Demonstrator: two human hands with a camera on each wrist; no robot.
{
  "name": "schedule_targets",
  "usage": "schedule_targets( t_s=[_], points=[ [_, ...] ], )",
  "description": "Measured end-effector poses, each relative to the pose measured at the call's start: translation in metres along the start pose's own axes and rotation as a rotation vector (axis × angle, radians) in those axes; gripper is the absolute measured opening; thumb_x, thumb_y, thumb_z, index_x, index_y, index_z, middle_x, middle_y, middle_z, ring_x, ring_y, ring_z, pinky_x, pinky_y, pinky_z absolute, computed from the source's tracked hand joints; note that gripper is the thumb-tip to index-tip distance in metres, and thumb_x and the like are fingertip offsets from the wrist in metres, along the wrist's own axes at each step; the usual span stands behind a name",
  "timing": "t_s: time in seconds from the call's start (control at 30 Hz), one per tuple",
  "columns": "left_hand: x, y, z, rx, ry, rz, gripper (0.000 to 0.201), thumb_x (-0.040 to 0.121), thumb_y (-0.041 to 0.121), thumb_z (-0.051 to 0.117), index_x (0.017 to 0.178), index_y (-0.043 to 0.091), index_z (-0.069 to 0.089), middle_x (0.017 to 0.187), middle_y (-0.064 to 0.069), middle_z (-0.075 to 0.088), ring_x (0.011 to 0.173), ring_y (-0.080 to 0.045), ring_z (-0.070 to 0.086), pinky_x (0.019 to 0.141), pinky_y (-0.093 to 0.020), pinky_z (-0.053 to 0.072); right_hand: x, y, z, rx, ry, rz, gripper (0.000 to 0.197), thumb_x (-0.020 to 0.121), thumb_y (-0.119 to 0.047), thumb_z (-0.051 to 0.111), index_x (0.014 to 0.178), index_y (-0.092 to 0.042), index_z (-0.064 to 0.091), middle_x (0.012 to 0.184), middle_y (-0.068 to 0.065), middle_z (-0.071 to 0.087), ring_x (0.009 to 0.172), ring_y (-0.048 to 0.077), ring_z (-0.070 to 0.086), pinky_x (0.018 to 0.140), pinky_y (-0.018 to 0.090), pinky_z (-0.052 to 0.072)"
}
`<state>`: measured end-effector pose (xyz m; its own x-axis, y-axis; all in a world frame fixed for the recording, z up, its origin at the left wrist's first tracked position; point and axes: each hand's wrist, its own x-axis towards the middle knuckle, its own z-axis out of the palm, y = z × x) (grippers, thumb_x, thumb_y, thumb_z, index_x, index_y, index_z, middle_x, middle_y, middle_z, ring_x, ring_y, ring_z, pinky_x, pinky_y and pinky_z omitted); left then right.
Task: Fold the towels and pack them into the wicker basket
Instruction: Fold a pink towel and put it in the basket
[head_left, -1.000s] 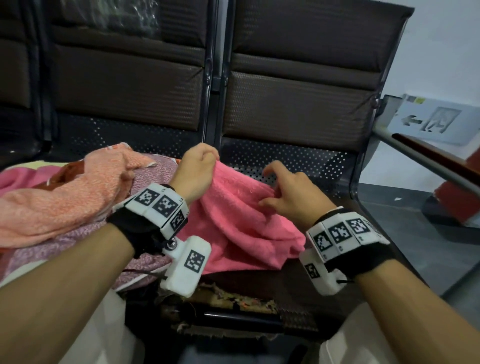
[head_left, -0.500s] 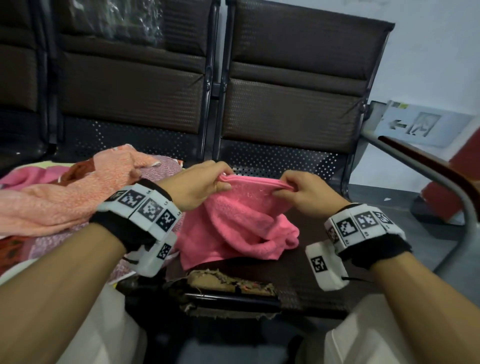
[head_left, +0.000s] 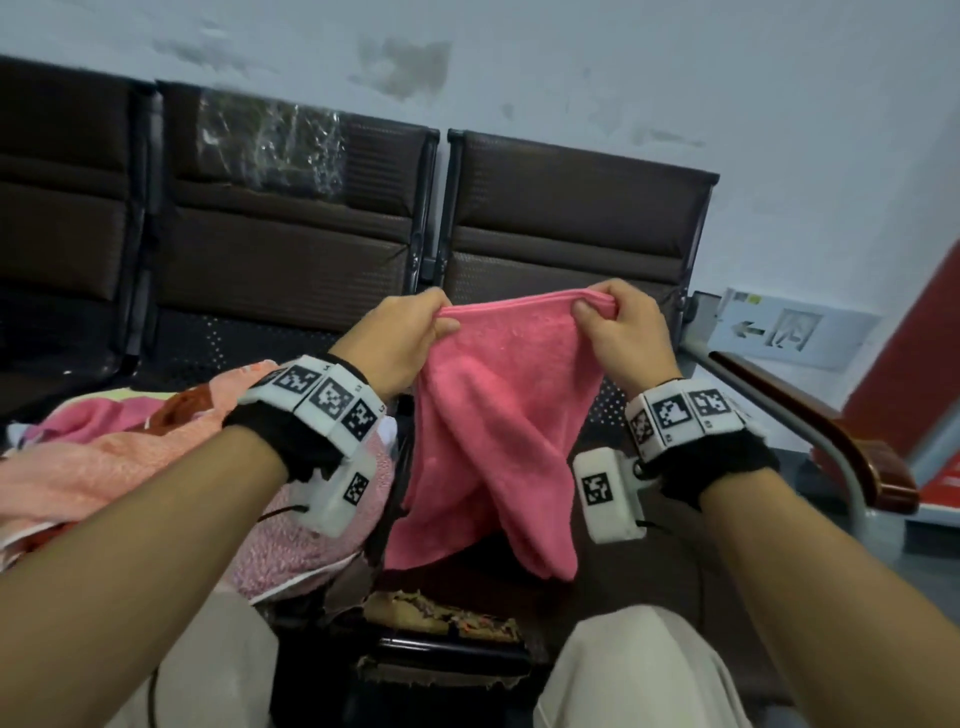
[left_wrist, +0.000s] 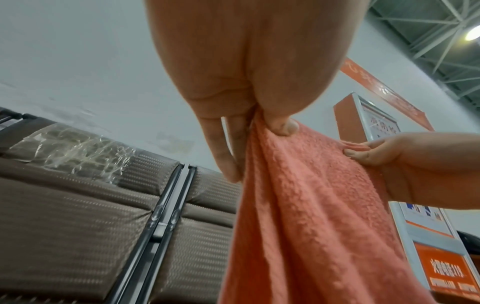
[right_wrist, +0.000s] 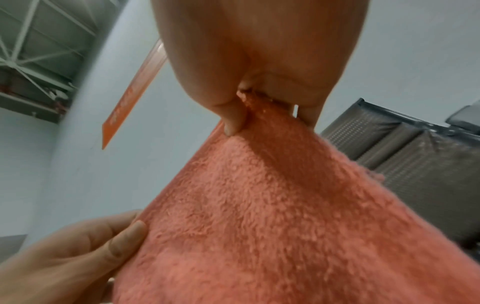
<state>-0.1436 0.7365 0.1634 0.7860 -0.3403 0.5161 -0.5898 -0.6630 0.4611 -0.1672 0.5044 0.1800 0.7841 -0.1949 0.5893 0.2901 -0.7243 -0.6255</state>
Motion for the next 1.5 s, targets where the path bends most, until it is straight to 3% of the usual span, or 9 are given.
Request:
schedule_targets(
  t_s=[0.17, 0.37, 0.47, 0.7, 1.0, 1.13, 1.23, 1.37, 1.5],
  points=[
    [0.021, 0.008, -0.019, 0.016, 0.126, 0.038, 0.028, 0.100, 0.029, 0.037, 0.090, 0.005, 0.047, 0.090, -0.019, 0.062, 0.087, -0.036, 0.058, 0.069, -0.039, 0.038, 0.027, -0.013, -0.007, 0.073, 0.175, -0.091, 0.021, 0.084, -0.036, 0.066, 0.073, -0.020, 0.060, 0.064, -0.017, 0.056, 0.068, 0.006, 0.053, 0.065, 0.022, 0.035],
    [0.059, -0.002, 0.002, 0.014, -0.052, -0.087, 0.013, 0.096, 0.015, 0.034, 0.088, 0.008, 0.041, 0.088, -0.016, 0.055, 0.087, -0.036, 0.056, 0.070, -0.038, 0.038, 0.039, 0.019, 0.013, 0.021, 0.122, 0.034, 0.028, 0.090, -0.030, 0.061, 0.075, -0.008, 0.056, 0.073, 0.003, 0.060, 0.074, 0.017, 0.052, 0.067, 0.027, 0.033],
    [0.073, -0.002, 0.015, -0.024, 0.012, -0.058, 0.023, 0.100, 0.018, 0.032, 0.103, 0.001, 0.048, 0.102, -0.024, 0.060, 0.097, -0.036, 0.057, 0.080, -0.038, 0.039, 0.043, 0.025, 0.014, 0.116, 0.162, 0.059, 0.025, 0.094, -0.032, 0.055, 0.073, -0.021, 0.049, 0.071, -0.012, 0.053, 0.066, 0.003, 0.049, 0.065, 0.022, 0.032],
    [0.052, 0.019, 0.022, -0.322, 0.267, 0.037, 0.022, 0.100, 0.018, 0.038, 0.106, 0.009, 0.058, 0.096, -0.001, 0.063, 0.088, -0.013, 0.056, 0.072, -0.023, 0.037, 0.005, 0.025, 0.004, 0.307, 0.266, -0.019, 0.016, 0.096, -0.031, 0.052, 0.090, -0.016, 0.056, 0.079, -0.013, 0.055, 0.068, -0.012, 0.049, 0.067, 0.010, 0.041],
    [-0.098, -0.007, 0.089, -0.356, -0.049, -0.181, 0.017, 0.095, 0.019, 0.051, 0.105, 0.014, 0.064, 0.098, 0.007, 0.065, 0.093, -0.007, 0.057, 0.076, -0.009, 0.037, -0.155, 0.077, 0.020, 0.192, 0.035, 0.289, 0.008, 0.092, -0.023, 0.059, 0.086, -0.018, 0.060, 0.079, -0.011, 0.062, 0.077, 0.006, 0.058, 0.068, 0.009, 0.042],
    [-0.140, -0.015, 0.103, -0.343, -0.252, -0.223, 0.017, 0.093, 0.023, 0.055, 0.103, 0.014, 0.066, 0.097, 0.005, 0.067, 0.094, -0.008, 0.060, 0.080, -0.016, 0.042, -0.199, 0.095, 0.026, 0.099, -0.093, 0.397, 0.024, 0.091, -0.028, 0.061, 0.089, -0.004, 0.063, 0.085, 0.007, 0.068, 0.084, 0.022, 0.063, 0.080, 0.035, 0.049],
    [-0.145, -0.018, 0.109, -0.361, -0.275, -0.223, 0.013, 0.092, 0.020, 0.057, 0.099, 0.013, 0.066, 0.081, 0.012, 0.064, 0.069, 0.011, 0.059, 0.061, -0.004, 0.041, -0.204, 0.101, 0.029, 0.064, -0.136, 0.425, 0.029, 0.090, -0.031, 0.062, 0.091, -0.002, 0.064, 0.087, 0.012, 0.069, 0.086, 0.025, 0.063, 0.081, 0.038, 0.049],
    [-0.119, -0.028, 0.114, -0.405, -0.256, -0.242, 0.017, 0.091, 0.020, 0.058, 0.102, 0.011, 0.066, 0.097, 0.001, 0.068, 0.094, -0.009, 0.061, 0.088, -0.026, 0.047, -0.178, 0.109, 0.033, 0.050, -0.158, 0.461, 0.027, 0.089, -0.035, 0.061, 0.094, -0.008, 0.066, 0.086, 0.003, 0.069, 0.086, 0.020, 0.063, 0.083, 0.036, 0.050],
    [-0.075, -0.048, 0.128, -0.453, -0.202, -0.275, 0.011, 0.091, 0.018, 0.058, 0.098, 0.014, 0.065, 0.096, 0.004, 0.066, 0.094, -0.009, 0.060, 0.086, -0.024, 0.045, -0.135, 0.127, 0.045, 0.014, -0.171, 0.474, 0.024, 0.088, -0.036, 0.061, 0.088, -0.012, 0.064, 0.084, 0.000, 0.066, 0.088, 0.020, 0.062, 0.081, 0.033, 0.049]
  ],
)
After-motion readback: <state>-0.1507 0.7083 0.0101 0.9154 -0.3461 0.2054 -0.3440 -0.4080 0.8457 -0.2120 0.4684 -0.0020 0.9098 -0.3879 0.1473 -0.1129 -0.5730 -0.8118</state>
